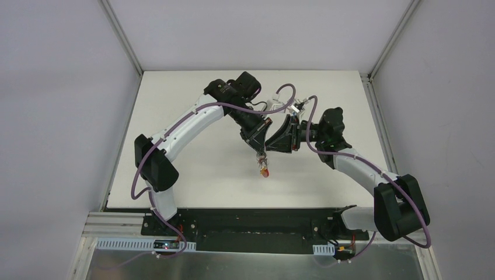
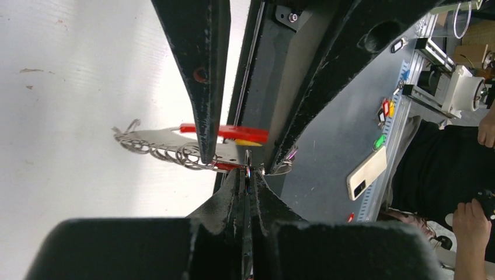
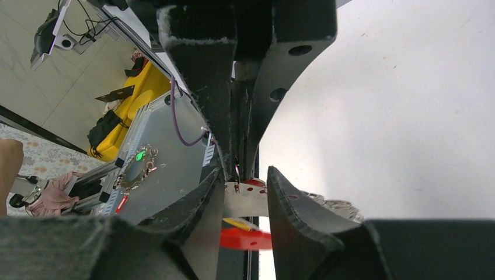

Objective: Put the keys on the keyring
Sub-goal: Adjust the key on the keyring.

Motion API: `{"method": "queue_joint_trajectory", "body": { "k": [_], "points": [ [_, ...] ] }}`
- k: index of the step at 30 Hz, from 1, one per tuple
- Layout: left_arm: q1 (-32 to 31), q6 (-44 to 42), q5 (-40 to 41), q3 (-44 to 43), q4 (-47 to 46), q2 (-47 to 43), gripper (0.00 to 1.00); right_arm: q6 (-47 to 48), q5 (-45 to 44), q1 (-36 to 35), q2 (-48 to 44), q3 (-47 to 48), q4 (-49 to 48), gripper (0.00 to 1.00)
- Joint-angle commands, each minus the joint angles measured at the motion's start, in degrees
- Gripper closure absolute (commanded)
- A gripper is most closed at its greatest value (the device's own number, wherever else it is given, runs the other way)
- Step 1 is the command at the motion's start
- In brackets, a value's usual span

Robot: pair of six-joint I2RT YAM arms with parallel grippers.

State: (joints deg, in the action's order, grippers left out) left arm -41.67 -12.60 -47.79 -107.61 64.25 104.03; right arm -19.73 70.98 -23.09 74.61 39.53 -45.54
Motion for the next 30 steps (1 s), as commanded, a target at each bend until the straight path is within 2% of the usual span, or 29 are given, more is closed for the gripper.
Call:
{"method": "queue_joint_trajectory", "body": {
  "k": [1, 6, 10, 11, 14, 17, 20, 25, 30],
  "points": [
    [-0.6, 0.9, -1.4, -2.7, 1.0, -0.1, 1.00, 2.1, 1.9, -1.0, -1.8, 1.3, -0.2, 0.66],
    [-0.6, 1.0, -1.4, -2.6, 0.7, -0.1, 1.00, 3.7, 2.1, -1.7, -1.2, 1.6, 2.0, 0.76],
    [-0.6, 0.6, -1.0, -2.0, 0.3, 0.0, 1.00, 3.4, 2.0, -2.0, -0.9, 2.3, 2.3, 0.98],
    [-0.6, 0.5, -0.7, -1.7, 0.1, -0.2, 1.00, 3.2, 1.8, -2.0, -0.9, 2.4, 2.3, 1.00],
    [-0.5, -0.8, 0.1, -0.6, -0.5, -1.1, 0.99, 2.7, 1.2, -1.8, -1.0, 2.6, 2.2, 1.00],
    [0.2, -1.5, 0.5, 1.8, -3.5, -3.7, 0.86, -0.4, 0.1, -0.9, -0.9, 2.4, -0.8, 1.00],
    [2.1, 0.7, -0.5, 5.4, -9.2, -7.2, 0.79, -7.8, -1.7, 0.3, -0.3, 0.8, -9.8, 1.00],
    [4.7, 4.6, -3.5, 9.5, -16.6, -11.0, 0.74, -13.7, -3.1, 1.3, 0.3, -0.5, -16.7, 1.00],
    [4.8, 6.9, -5.9, 11.9, -21.1, -12.0, 0.71, -15.0, -3.5, 1.4, 0.6, -0.8, -18.4, 1.00]
  ]
}}
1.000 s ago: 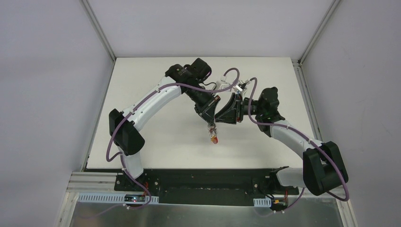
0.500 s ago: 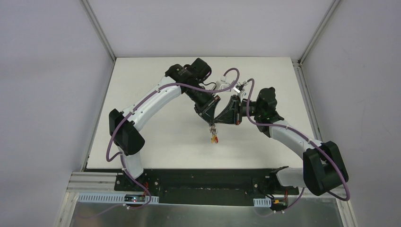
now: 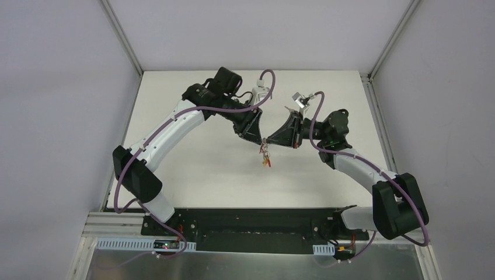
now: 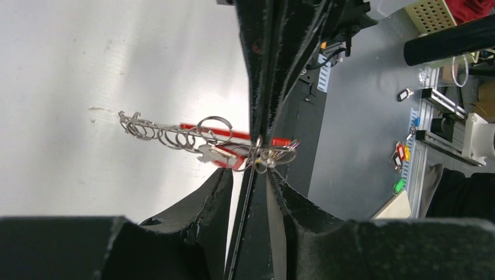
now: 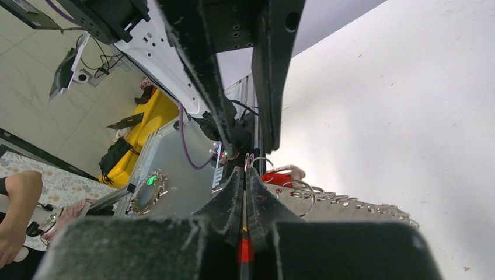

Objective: Put the keys on the keyring
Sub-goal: Adjust the key on the keyring.

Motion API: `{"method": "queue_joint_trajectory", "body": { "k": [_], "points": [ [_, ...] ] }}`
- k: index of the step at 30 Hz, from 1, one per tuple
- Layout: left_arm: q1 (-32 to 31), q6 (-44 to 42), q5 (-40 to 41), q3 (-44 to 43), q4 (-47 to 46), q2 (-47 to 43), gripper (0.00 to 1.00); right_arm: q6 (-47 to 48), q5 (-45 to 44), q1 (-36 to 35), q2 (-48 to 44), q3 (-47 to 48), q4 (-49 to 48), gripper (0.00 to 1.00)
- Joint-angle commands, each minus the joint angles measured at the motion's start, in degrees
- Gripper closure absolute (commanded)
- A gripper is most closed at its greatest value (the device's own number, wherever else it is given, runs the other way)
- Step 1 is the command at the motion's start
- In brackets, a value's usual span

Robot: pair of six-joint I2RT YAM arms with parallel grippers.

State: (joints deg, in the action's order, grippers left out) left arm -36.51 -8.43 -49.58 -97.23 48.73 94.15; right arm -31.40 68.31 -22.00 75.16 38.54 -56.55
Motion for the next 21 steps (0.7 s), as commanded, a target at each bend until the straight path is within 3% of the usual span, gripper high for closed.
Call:
{"method": "queue_joint_trajectory", "body": {
  "k": [1, 14, 18, 21],
  "points": [
    [-0.3, 3.0, -4.5, 1.7, -5.8, -2.1, 0.71, -3.3, -0.9, 0.3, 0.0, 0.0, -7.4, 1.00],
    [-0.3, 4.9, -6.5, 3.3, -8.2, -0.8, 0.75, -3.2, -0.8, 0.7, 0.2, -0.1, -7.4, 1.00],
    [-0.3, 5.3, -6.8, 3.3, -8.7, -0.5, 0.80, -3.1, -1.0, 0.8, 0.4, -0.2, -7.3, 1.00],
    [-0.3, 5.4, -7.3, 3.3, -8.9, -0.2, 0.90, -2.9, -1.0, 0.8, 0.4, -0.3, -7.4, 1.00]
  ]
}}
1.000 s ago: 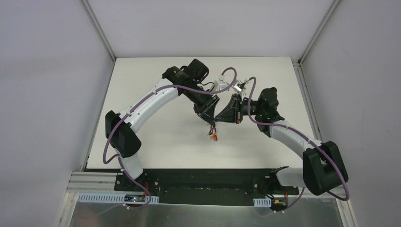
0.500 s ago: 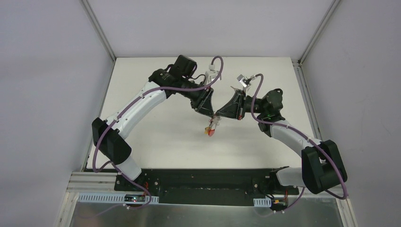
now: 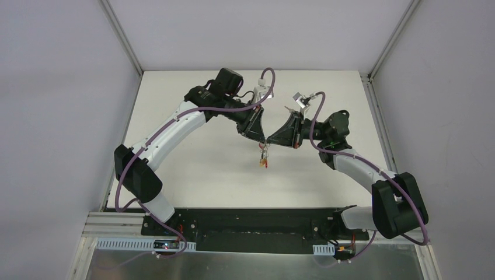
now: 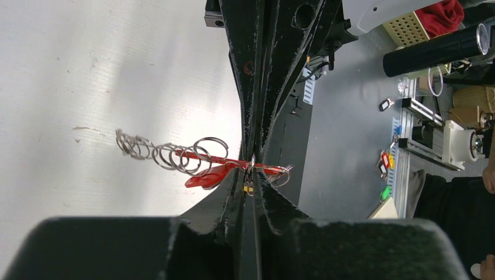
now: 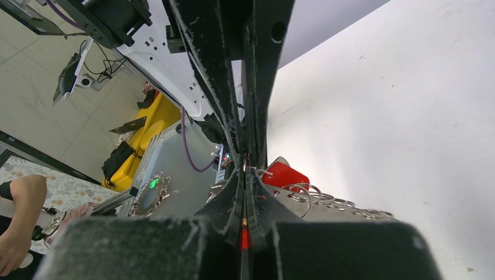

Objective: Put the keys on the keyring
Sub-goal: Adjust the key on the keyring.

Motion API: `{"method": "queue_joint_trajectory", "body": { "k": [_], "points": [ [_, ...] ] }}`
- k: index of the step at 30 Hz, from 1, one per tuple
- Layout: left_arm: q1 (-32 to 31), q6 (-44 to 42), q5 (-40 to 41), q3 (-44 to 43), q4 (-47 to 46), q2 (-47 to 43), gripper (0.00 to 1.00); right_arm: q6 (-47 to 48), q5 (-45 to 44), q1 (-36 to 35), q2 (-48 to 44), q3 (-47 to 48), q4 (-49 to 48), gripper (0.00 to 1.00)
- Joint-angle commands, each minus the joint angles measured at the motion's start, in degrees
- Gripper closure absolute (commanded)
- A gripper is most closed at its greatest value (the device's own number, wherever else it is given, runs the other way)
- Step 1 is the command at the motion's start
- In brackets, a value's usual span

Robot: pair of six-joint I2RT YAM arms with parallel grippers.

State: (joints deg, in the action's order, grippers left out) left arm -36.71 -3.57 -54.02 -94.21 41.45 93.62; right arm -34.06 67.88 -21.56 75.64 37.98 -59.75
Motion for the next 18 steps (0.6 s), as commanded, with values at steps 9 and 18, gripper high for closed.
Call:
{"method": "queue_joint_trajectory", "body": {
  "k": [9, 18],
  "points": [
    [-0.3, -1.8, 1.9, -2.4, 3.7, 0.6, 1.00, 5.1, 0.2, 0.5, -0.4, 0.5, 0.5, 0.99],
    [-4.4, -9.9, 10.1, -14.6, 23.4, 7.1, 1.00, 11.3, 2.8, 0.5, -2.4, 2.3, 7.0, 0.67]
  ]
}}
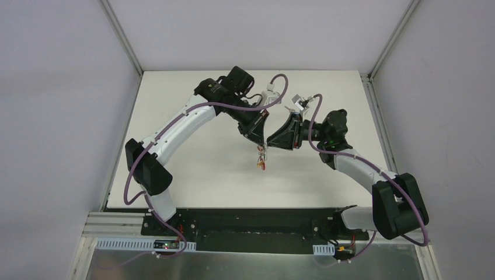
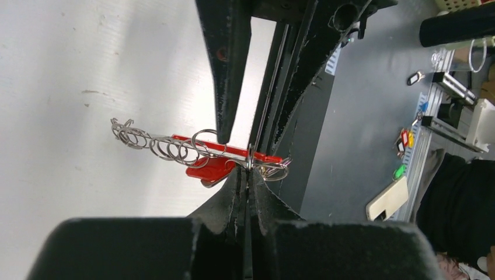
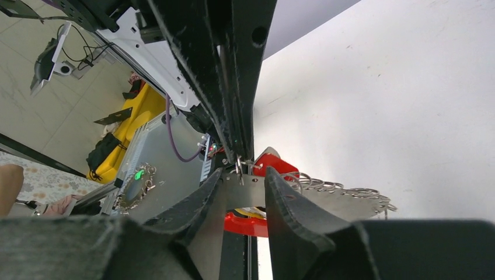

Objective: Put the keys on the keyring
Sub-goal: Adjust the key on the keyring.

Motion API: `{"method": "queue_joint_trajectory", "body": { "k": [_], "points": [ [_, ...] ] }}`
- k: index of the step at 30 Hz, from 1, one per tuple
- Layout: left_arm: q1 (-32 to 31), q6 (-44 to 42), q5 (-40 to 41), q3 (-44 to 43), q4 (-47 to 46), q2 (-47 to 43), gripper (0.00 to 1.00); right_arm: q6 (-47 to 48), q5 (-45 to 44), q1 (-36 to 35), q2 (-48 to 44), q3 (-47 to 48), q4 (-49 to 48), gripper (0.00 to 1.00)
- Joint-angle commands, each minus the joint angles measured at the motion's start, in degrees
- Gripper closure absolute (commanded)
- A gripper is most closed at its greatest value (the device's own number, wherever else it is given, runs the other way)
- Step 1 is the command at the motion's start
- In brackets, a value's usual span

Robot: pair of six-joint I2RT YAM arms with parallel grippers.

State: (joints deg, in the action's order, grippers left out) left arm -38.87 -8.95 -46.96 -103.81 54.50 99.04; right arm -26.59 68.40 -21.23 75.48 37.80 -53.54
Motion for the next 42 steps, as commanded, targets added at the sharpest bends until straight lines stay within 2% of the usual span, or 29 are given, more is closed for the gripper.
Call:
{"method": "queue_joint_trajectory", "body": {
  "k": [1, 7, 12, 18, 23, 31, 33, 36, 41, 42],
  "points": [
    [-2.6, -4.5, 3.2, -5.5, 11.0, 2.1, 1.00, 4.3, 2.5, 0.1, -2.3, 2.5, 1.3, 0.66],
    [-3.5, -4.0, 2.6, -8.3, 12.6, 4.1, 1.00, 7.3, 3.6, -1.1, -2.7, 2.6, 4.6, 0.65],
    [-3.6, -2.8, 2.1, -9.1, 12.0, 4.7, 1.00, 11.1, 4.3, -2.6, -2.5, 3.0, 9.4, 0.69],
    [-3.6, -2.8, 2.7, -8.9, 11.8, 5.1, 1.00, 11.4, 5.1, -3.6, -2.1, 3.3, 9.9, 0.72],
    [-3.6, -2.9, 2.7, -8.6, 11.7, 5.2, 1.00, 11.4, 5.1, -4.0, -1.7, 3.7, 10.4, 0.81],
    [-3.7, -3.3, 2.8, -6.8, 11.3, 5.0, 1.00, 11.1, 4.9, -3.9, -1.6, 4.0, 10.4, 0.83],
    [-3.7, -3.4, 2.9, -6.8, 11.2, 5.0, 1.00, 11.1, 5.0, -4.0, -1.5, 4.1, 10.4, 0.88],
    [-3.8, -3.3, 2.9, -6.9, 11.1, 5.1, 1.00, 11.0, 5.4, -4.2, -1.3, 4.3, 10.5, 1.00],
    [-3.7, -4.1, 3.1, -7.0, 10.4, 4.7, 1.00, 10.9, 5.5, -4.1, -1.6, 4.7, 10.4, 1.00],
    [-3.6, -4.8, 3.1, -6.7, 9.9, 4.2, 0.97, 10.8, 5.5, -4.0, -1.7, 4.9, 10.4, 1.00]
  ]
}}
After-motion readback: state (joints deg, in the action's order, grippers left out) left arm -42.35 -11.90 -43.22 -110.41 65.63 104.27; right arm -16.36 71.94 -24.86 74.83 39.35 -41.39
